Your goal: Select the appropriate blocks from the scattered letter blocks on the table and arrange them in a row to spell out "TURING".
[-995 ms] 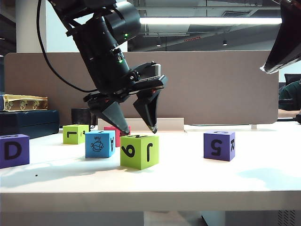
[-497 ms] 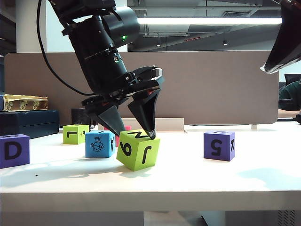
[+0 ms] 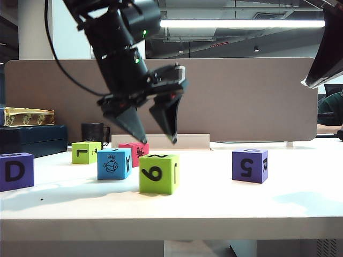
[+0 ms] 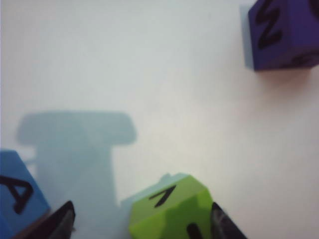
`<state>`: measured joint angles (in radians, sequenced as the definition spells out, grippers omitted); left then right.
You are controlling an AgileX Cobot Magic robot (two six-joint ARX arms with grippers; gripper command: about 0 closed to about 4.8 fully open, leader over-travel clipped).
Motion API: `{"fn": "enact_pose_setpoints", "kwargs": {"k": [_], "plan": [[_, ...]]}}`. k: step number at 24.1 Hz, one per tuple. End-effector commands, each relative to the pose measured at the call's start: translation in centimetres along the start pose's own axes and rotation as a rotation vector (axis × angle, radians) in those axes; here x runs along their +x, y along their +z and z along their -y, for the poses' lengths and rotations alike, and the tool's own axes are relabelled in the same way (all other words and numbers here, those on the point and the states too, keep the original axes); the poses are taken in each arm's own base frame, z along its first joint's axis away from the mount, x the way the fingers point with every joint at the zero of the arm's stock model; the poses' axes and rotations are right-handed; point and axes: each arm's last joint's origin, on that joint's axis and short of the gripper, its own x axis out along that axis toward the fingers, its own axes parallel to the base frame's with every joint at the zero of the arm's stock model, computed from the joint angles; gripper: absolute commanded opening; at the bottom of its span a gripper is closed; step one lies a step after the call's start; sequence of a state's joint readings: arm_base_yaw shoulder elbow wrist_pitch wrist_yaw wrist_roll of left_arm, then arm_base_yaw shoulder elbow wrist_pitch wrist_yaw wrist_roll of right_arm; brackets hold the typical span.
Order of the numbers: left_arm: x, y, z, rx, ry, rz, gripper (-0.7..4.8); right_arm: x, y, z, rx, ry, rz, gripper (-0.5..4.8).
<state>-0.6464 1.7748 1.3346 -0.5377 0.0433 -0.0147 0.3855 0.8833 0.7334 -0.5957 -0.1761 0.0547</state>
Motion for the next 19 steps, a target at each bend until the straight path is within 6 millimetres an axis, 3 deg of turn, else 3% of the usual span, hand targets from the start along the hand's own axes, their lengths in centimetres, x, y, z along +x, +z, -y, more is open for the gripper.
{"fn": "enact_pose_setpoints", "kwargs": {"k": [1, 7, 12, 19], "plan": [[-1.2, 1.0, 0.1, 0.007, 0.002, -0.003, 3.42, -0.2, 0.2, 0.0, -0.002, 0.001, 0.012, -0.01], [-2.1, 0.1, 0.2, -0.123, 0.000, -0.163, 3.42, -0.2, 0.1, 0.0, 0.000, 0.001, 0.003, -0.01], [-2.0, 0.2, 1.1, -0.199, -0.069, -0.158, 3.42, -0.2, 0.1, 0.0, 0.000, 0.001, 0.003, -0.01], [-1.2, 0.3, 1.8, -0.237, -0.017, -0.147, 3.41, -0.2, 0.1, 0.0, 0.000, 0.001, 0.003, -0.01]]}}
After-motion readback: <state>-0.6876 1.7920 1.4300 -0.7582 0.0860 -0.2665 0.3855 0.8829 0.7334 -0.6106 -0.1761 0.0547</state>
